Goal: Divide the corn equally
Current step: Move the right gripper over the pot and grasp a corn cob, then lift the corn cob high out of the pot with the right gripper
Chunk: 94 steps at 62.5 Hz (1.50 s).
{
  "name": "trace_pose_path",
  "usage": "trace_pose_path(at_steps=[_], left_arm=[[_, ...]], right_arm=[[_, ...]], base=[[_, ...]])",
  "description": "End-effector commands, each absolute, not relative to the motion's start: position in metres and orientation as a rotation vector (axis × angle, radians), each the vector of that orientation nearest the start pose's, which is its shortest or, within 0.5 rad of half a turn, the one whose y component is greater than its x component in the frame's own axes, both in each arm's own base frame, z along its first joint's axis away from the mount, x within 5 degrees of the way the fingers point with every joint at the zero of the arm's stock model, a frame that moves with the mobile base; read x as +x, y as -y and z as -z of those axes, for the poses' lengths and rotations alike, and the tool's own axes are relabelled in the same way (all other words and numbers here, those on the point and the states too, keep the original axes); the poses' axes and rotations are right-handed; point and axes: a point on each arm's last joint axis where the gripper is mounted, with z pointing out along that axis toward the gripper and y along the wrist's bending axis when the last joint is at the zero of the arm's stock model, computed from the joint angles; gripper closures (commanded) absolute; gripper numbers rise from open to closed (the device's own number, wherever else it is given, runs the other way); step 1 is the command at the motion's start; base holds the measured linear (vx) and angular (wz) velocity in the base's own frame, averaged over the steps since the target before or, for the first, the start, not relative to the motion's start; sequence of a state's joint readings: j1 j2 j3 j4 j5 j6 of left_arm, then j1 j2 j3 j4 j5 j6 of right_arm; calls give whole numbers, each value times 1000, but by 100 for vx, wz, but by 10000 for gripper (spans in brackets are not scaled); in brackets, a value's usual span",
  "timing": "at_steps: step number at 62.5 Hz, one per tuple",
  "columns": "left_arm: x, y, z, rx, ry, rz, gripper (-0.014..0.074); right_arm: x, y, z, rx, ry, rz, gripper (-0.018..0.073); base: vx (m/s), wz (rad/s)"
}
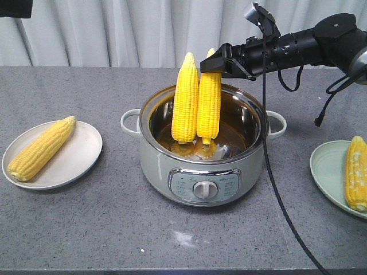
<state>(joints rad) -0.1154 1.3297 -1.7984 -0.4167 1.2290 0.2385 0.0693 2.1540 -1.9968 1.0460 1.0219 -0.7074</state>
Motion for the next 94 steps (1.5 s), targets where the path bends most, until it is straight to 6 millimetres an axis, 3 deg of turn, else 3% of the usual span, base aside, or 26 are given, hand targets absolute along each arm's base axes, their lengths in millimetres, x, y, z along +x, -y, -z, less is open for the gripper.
trace_pose_path(at_steps=[1, 31, 38, 46, 61, 68, 76, 94], left_arm=[[226, 64, -522, 426, -2049, 475, 266], [226, 64, -522, 427, -2051, 475, 266], [226, 64, -522, 427, -2051, 475, 266], [226, 64, -522, 428, -2052, 475, 266], [226, 64, -522, 425, -2048, 475, 266], [226, 64, -523, 424, -2046, 475, 266], [226, 64, -522, 423, -2047, 476, 266], [226, 64, -522, 424, -2054, 479, 266]], right_arm=[[467, -101, -341, -473, -2057, -1021, 35], [463, -103, -340, -529, -2069, -1056, 398], [459, -103, -352, -540, -2025, -1096, 445], [450, -100, -387, -607, -1940, -1075, 461], [421, -74, -463, -620, -1777, -955, 459], [408, -62, -488, -623, -1726, -881, 459], [401, -57, -496, -620, -1722, -824, 459], [415, -48, -481, -580, -1829, -670, 459]], base=[[0, 0], [0, 0], [0, 0], [0, 0], [0, 0], [0, 0], [0, 0], [0, 0]])
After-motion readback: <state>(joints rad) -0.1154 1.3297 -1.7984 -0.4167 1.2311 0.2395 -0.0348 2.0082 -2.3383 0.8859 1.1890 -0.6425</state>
